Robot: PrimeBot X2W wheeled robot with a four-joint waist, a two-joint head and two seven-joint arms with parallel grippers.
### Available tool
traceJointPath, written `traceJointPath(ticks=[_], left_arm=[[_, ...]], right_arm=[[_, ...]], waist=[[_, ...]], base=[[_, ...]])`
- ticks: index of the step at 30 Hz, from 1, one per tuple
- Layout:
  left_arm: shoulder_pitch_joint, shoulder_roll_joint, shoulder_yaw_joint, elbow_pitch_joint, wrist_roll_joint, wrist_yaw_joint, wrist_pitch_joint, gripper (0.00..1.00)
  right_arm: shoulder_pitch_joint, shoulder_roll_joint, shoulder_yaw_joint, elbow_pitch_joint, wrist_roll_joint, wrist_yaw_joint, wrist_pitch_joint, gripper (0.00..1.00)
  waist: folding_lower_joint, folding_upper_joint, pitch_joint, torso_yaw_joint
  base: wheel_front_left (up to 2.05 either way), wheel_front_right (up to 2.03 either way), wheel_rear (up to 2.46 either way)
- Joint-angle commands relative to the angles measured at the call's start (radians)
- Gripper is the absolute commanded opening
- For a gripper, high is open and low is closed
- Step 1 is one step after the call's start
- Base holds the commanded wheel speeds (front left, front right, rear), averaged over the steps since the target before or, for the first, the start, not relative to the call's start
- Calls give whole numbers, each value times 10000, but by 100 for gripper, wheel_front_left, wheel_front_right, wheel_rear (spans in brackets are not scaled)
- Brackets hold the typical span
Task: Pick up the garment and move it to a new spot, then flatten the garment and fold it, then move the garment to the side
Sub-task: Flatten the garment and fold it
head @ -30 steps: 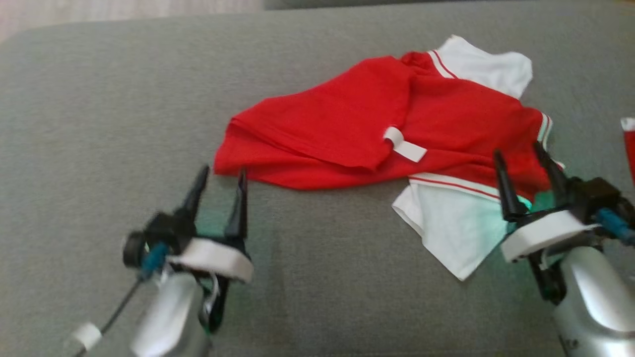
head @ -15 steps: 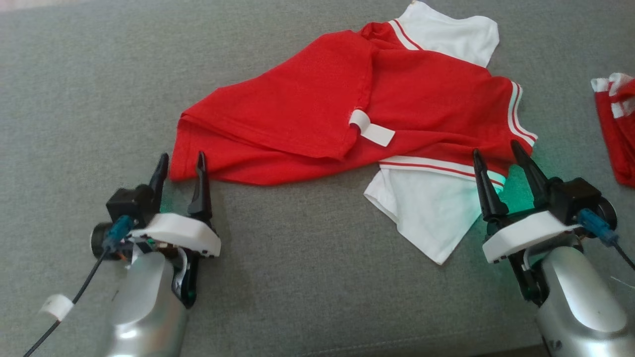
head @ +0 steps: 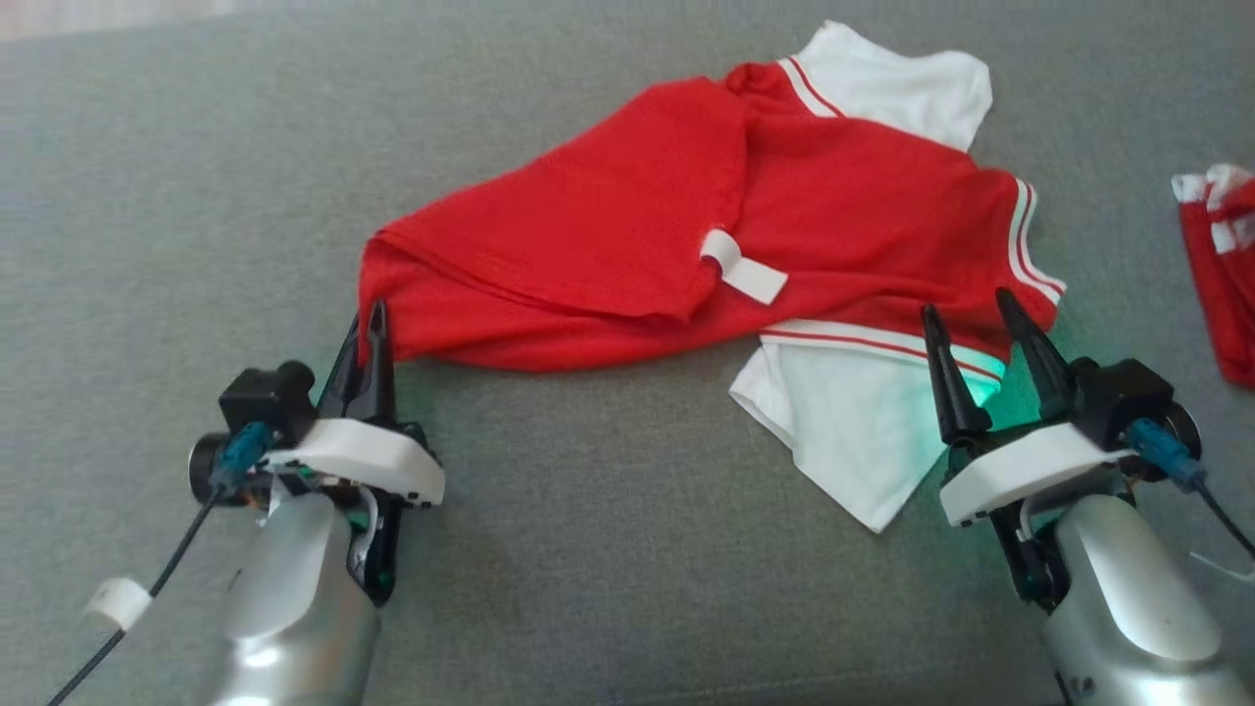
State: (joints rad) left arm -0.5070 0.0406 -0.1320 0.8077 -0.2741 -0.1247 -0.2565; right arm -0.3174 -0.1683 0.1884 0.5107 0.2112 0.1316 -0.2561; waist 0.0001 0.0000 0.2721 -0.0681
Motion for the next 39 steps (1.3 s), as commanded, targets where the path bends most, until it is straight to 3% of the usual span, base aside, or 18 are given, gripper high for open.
traceJointPath(ticks=[1,9,15,23,27,28,29,30,33,39], left_arm=[[37,133,148,-588,106,-50,-53,0],[1607,101,-1441,-2194,-458,-57,-53,0],[2680,99,-2070,-3040,-997,-45,-53,0],[2066,98,-1604,-2765,-1313,390,-53,0],[1337,113,-898,-2222,-1005,855,-53,0],[1194,124,-657,-2091,-925,1044,-53,23],[1092,129,-441,-1903,-869,1220,-53,74],[1025,130,-233,-1713,-816,1448,-53,100],[941,161,267,-1183,-651,1926,-53,100],[1432,150,942,-1622,-243,2201,-53,100]], right_arm=[[38,55,111,-207,76,-9,-57,100],[844,255,-201,19,228,-9,-57,100],[1031,410,-222,48,209,-9,-57,100],[480,434,195,-7,267,-9,-57,100],[304,476,304,-81,344,-9,-57,100],[287,483,309,-95,371,-9,-57,100],[283,489,314,-99,395,-9,-57,100],[287,493,323,-89,414,-9,-57,100],[309,513,280,-86,444,-9,-57,100],[513,628,32,-304,375,-9,-57,100]], waist=[[-1,0,-325,230],[-1,0,-1522,1335],[-1,0,-1643,1701],[-1,0,-818,830],[-1,0,-518,274],[-1,0,-478,163],[-1,0,-464,66],[-1,0,-477,-23],[-1,0,-572,-208],[-1,0,-916,-183]], base=[[0,0,0],[0,0,0],[0,0,0],[0,0,0],[0,0,0],[0,0,0],[0,0,0],[0,0,0],[0,0,0],[0,0,0]])
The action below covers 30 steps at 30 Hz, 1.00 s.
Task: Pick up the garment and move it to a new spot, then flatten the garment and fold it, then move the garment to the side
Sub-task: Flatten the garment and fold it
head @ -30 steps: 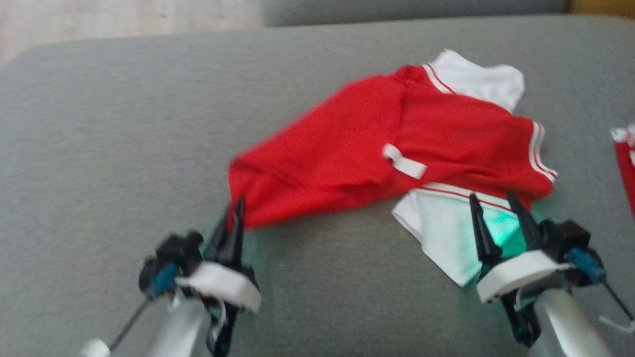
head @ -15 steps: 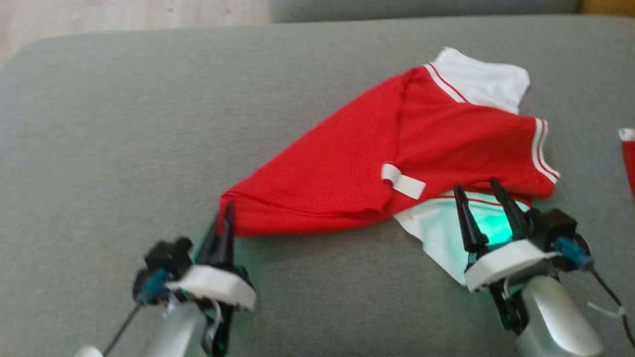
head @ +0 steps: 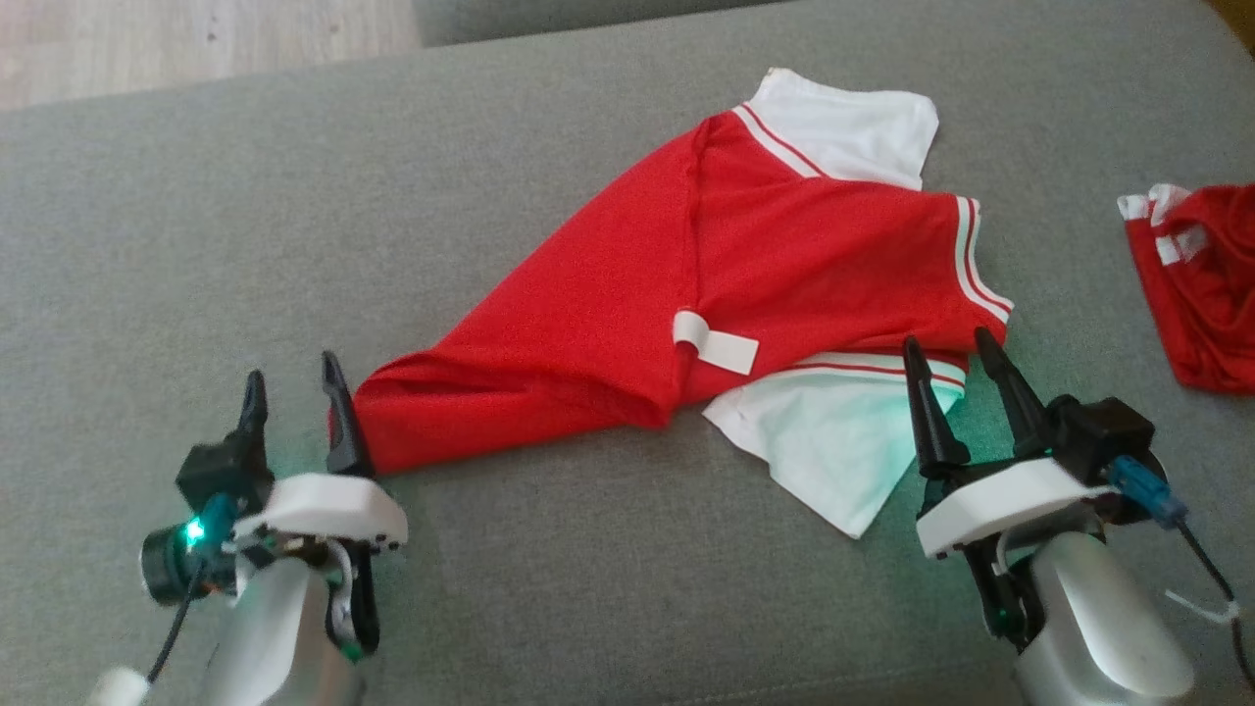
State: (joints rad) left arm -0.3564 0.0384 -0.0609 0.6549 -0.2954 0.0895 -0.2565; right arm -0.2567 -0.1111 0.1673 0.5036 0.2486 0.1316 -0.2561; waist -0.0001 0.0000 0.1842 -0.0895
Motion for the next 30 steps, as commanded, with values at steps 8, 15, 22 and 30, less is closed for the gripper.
traceJointPath(ticks=[8,15,22,30], left_arm=[[1710,133,449,-1891,1128,-46,-53,100],[2937,121,-560,-2459,896,-199,-53,100],[3006,119,-1214,-2724,792,-219,-53,100],[2610,119,-2852,-2683,426,-1070,-53,100]], right_arm=[[683,439,-406,-862,-331,-9,-57,100],[1471,576,-355,-633,-349,-9,-57,100],[1573,601,-237,-568,-324,-9,-57,100],[1505,606,-249,-525,-349,-9,-57,100]], waist=[[1,0,-700,495],[1,0,-1161,827],[1,0,-1234,736],[1,0,-1007,374]], base=[[0,0,0],[0,0,0],[0,0,0],[0,0,0]])
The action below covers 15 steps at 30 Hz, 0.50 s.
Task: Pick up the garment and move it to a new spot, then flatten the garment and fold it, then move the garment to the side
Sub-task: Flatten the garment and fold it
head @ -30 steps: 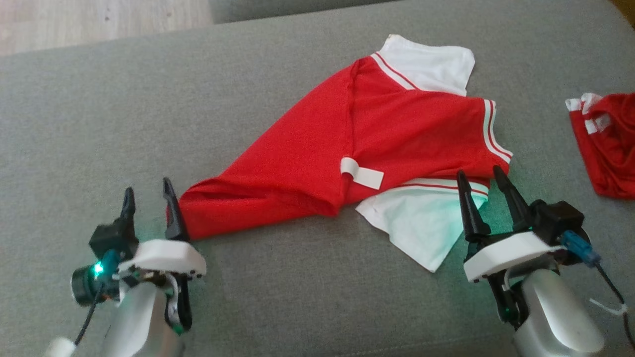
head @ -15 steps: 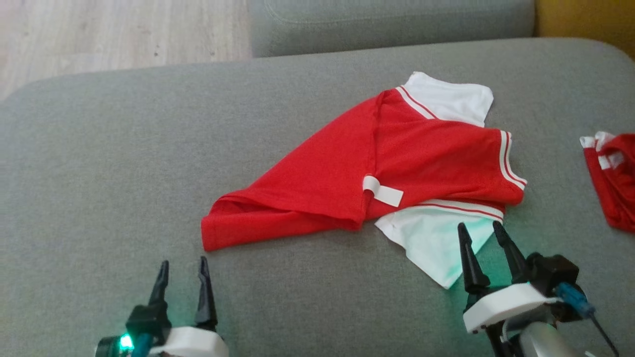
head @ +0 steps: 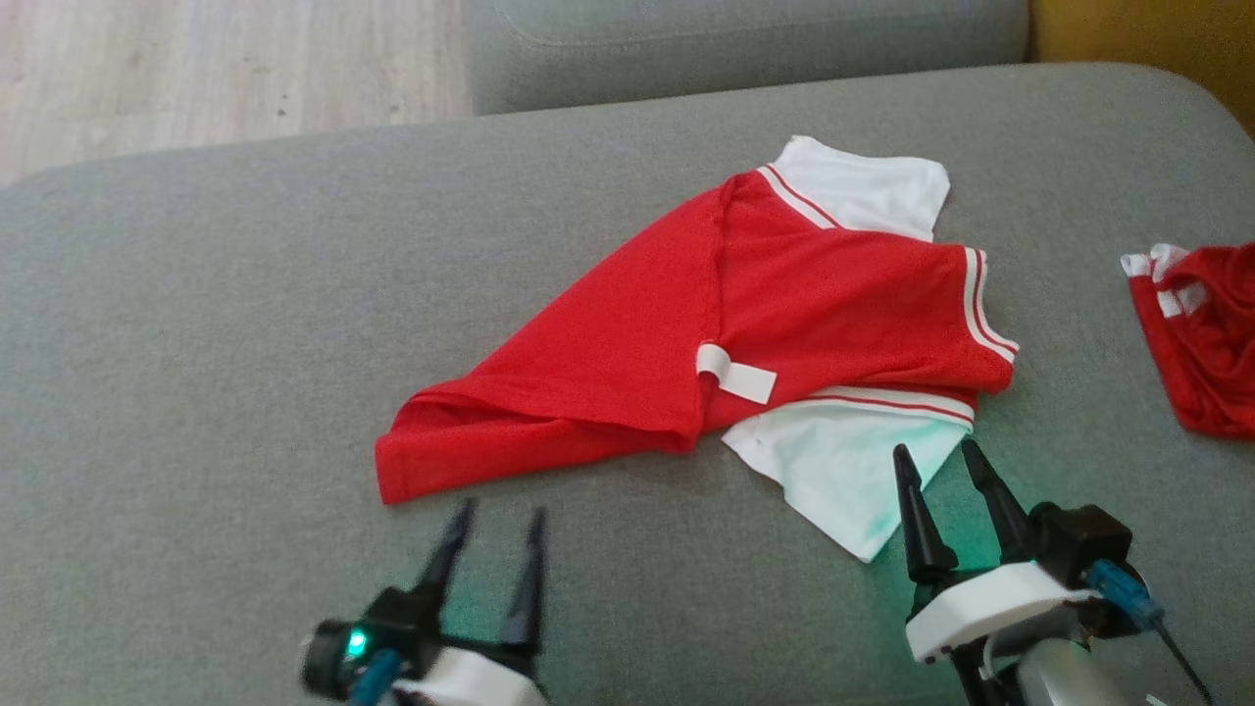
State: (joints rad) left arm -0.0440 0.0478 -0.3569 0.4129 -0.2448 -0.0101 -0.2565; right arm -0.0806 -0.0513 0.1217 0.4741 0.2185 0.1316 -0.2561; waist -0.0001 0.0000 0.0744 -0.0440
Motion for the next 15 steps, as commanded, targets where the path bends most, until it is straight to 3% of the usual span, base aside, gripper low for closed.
traceJointPath(ticks=[1,6,15], left_arm=[[-593,25,-162,-160,-217,-222,-53,100],[-1301,25,-1429,463,-1225,-822,-53,100],[-2575,24,-2391,1202,-1752,-1020,-53,100]], right_arm=[[-280,8,215,-220,-44,-9,-57,100],[-502,9,323,-199,-8,-9,-57,100],[-862,10,300,-242,-8,-9,-57,100]], waist=[[1,0,151,-136],[1,0,539,-517],[1,0,1115,-1252]], base=[[0,0,0],[0,0,0],[0,0,0]])
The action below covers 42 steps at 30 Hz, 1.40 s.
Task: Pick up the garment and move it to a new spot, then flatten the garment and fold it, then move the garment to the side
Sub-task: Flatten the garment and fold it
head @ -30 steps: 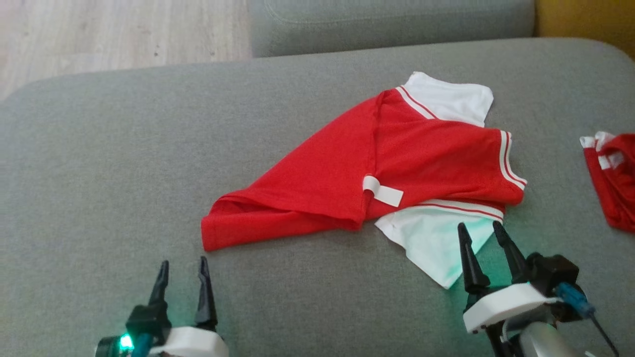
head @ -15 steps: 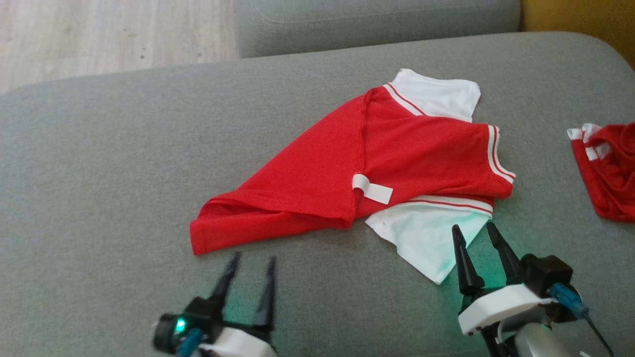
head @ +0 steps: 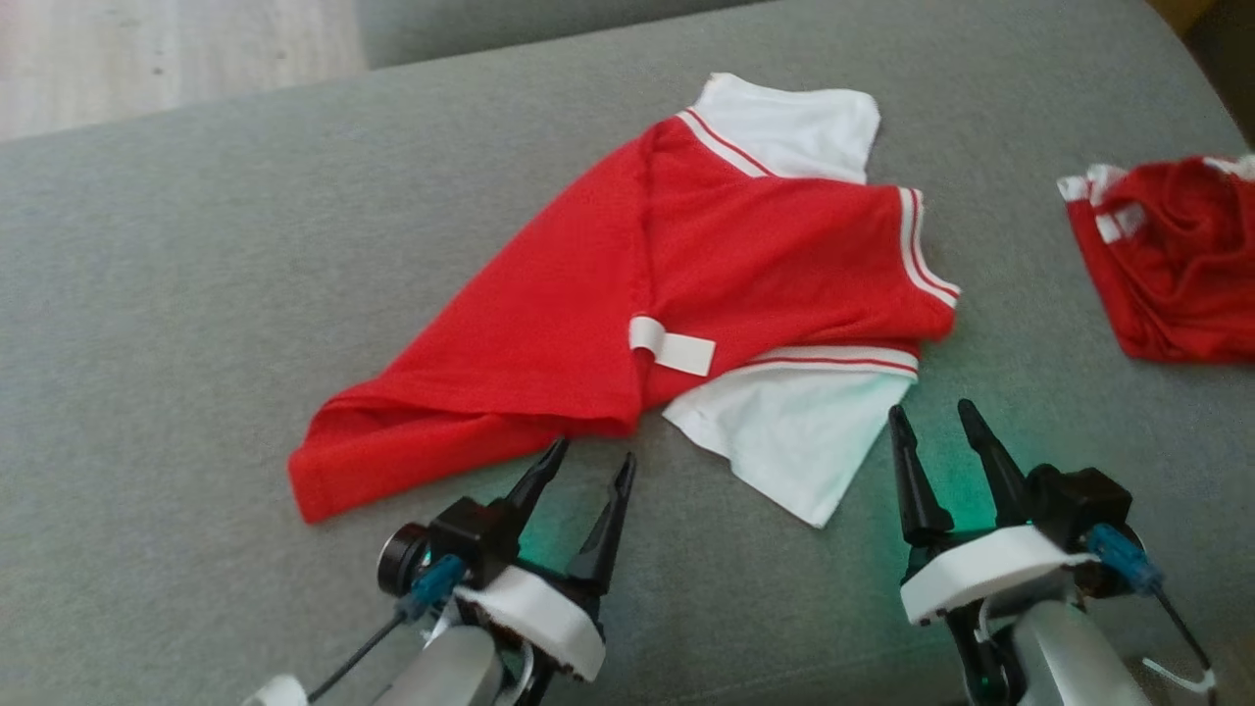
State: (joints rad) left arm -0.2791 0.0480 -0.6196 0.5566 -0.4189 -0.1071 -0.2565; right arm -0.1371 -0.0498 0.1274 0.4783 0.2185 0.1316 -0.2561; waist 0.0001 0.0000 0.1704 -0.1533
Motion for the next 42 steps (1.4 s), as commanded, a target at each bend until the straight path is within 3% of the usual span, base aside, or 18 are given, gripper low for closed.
traceJointPath(ticks=[1,10,15,16,17,18,24,30,36,42], left_arm=[[-351,22,149,-137,-80,-69,-53,100],[-1301,22,-420,432,-303,-147,-53,100],[-1516,22,-259,423,-263,75,-53,100],[-1551,22,-217,440,-250,136,-53,67],[-1598,22,-167,451,-221,211,-53,11],[-1665,22,-67,375,-163,311,-53,0],[-1985,22,889,-947,708,601,-53,0],[-3232,491,1740,-2781,1906,164,-53,0],[-5021,1391,2081,-2431,1930,-94,43,0],[-6486,2129,2261,-1318,2019,-152,402,0]], right_arm=[[-321,-6,226,-293,-2,-9,-57,100],[-514,-5,250,-355,87,-9,-57,100],[-611,-5,297,-348,160,-9,-57,100],[-622,-5,303,-349,177,-9,-57,100],[-629,-5,302,-345,197,-9,-57,100],[-637,-5,304,-343,213,-9,-57,100],[-523,-5,90,-285,365,-9,-57,100],[-162,-5,158,-84,730,-9,-57,100],[-114,-5,546,18,1055,-9,-57,100],[-197,-5,862,7,1216,-9,-57,100]], waist=[[-1,0,212,-238],[-1,0,647,-842],[-1,0,788,-1024],[-1,0,805,-1044],[-1,0,819,-1061],[-1,0,831,-1071],[-1,0,646,-781],[-1,0,-98,152],[-1,0,-371,593],[-1,0,-137,441]], base=[[0,0,0],[0,0,0],[0,0,0],[0,0,0],[0,0,0],[0,0,0],[0,0,0],[0,0,0],[0,0,0],[0,0,0]])
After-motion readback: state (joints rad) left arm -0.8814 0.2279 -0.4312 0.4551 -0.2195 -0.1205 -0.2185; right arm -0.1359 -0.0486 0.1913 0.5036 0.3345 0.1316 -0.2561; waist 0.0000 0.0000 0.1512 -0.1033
